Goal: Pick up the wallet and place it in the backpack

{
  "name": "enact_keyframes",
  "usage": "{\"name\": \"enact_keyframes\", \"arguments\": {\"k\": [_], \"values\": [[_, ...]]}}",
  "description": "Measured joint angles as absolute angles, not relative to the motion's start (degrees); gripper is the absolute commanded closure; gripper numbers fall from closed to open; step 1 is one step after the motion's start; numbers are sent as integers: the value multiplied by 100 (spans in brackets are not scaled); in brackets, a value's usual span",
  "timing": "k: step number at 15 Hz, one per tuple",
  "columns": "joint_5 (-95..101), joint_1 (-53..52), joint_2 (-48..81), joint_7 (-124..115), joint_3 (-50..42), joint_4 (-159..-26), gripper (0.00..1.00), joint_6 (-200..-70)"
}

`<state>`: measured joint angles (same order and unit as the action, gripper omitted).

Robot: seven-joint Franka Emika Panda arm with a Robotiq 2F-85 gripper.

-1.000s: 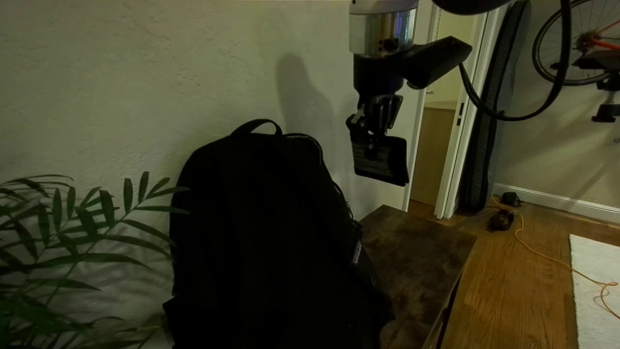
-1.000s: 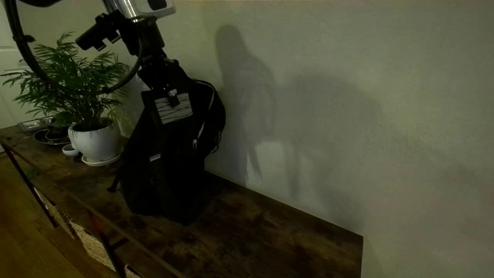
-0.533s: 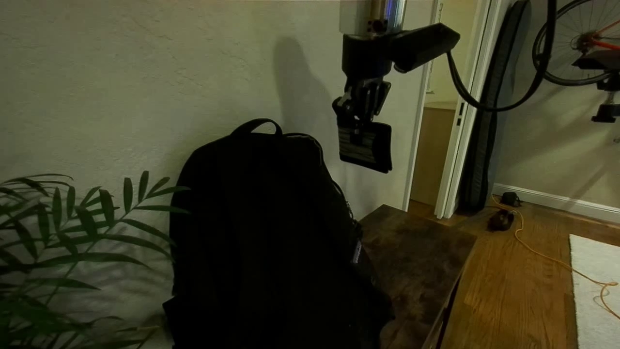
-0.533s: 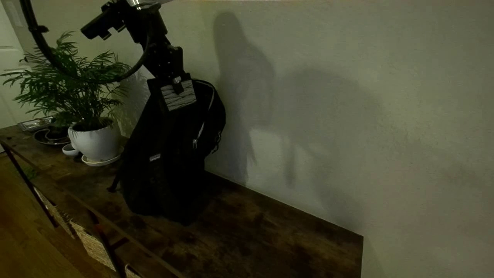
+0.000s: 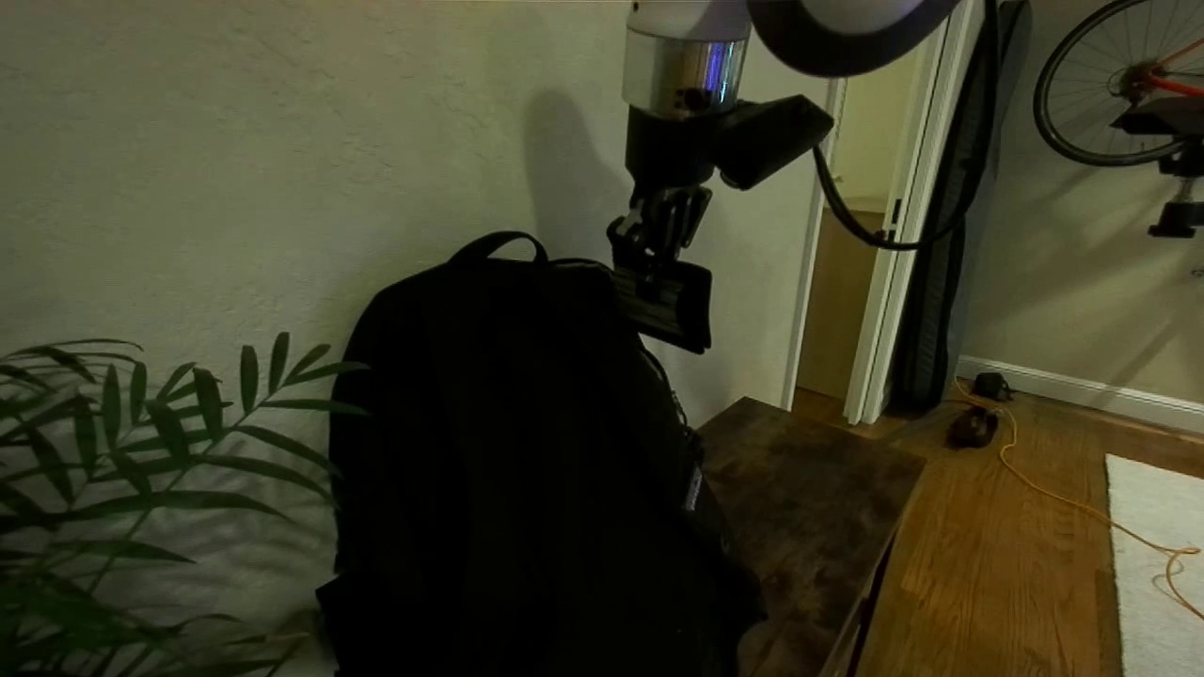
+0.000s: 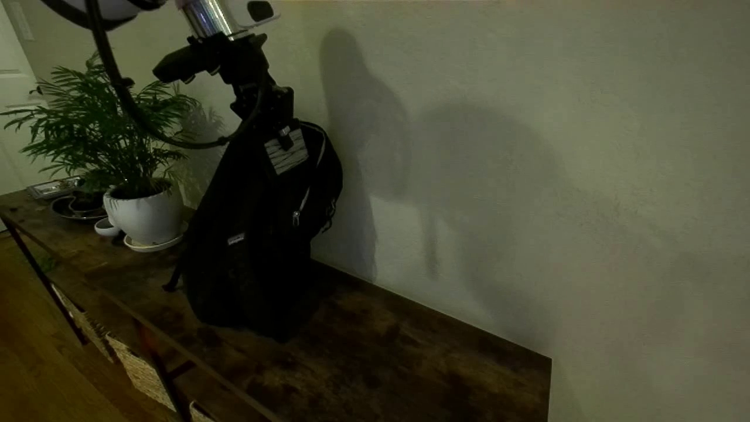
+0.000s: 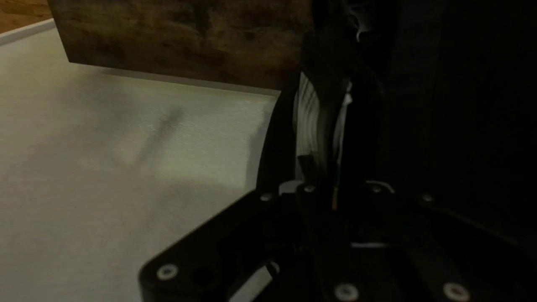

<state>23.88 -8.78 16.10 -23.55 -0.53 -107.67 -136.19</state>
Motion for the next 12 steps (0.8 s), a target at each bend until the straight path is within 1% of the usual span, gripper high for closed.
{"name": "enact_keyframes", "arguments": {"k": [5,12], "values": [[2648,-884,2106,-2230,-152,-10404,94,-13885],[2710,-883,2293,-1981,-203,-10239,94,-14308]]}}
